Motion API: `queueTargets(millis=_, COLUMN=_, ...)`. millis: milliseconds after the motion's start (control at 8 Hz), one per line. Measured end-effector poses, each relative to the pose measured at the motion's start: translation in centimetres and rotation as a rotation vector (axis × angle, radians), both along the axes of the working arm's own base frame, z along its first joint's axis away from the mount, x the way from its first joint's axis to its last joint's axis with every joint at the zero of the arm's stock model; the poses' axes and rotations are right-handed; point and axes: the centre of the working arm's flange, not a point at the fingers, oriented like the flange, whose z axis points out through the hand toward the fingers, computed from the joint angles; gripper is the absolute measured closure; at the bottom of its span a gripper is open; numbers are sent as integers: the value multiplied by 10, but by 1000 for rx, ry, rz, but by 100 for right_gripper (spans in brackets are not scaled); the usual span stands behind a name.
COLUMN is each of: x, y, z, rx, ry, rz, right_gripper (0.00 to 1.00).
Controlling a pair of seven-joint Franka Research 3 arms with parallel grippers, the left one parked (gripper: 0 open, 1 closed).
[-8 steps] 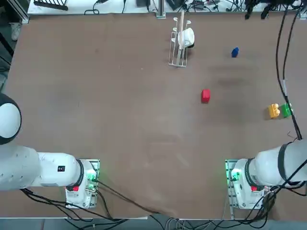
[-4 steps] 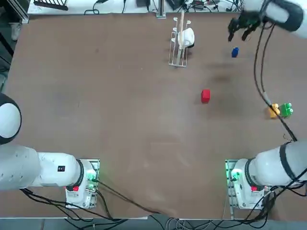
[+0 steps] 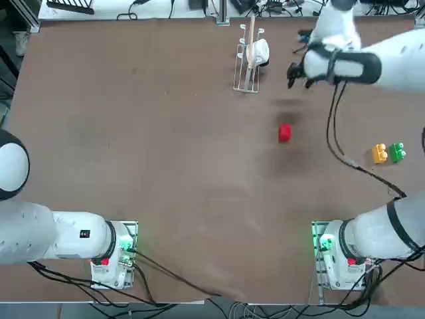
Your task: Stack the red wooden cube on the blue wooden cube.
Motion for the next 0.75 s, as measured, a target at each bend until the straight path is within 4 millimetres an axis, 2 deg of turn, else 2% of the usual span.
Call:
queueTargets(millis=250, x=-22, y=25, z=-22, rx=11, ry=8, rz=-23, right_gripper=0)
queueTargets(millis=375, x=-28, y=31, z=-29, rx=12, ry=12, rz=-27, right_gripper=0)
queueTargets(millis=750, x=-56, y=20, z=-64, rx=20, ry=8, rz=-47, right_gripper=0)
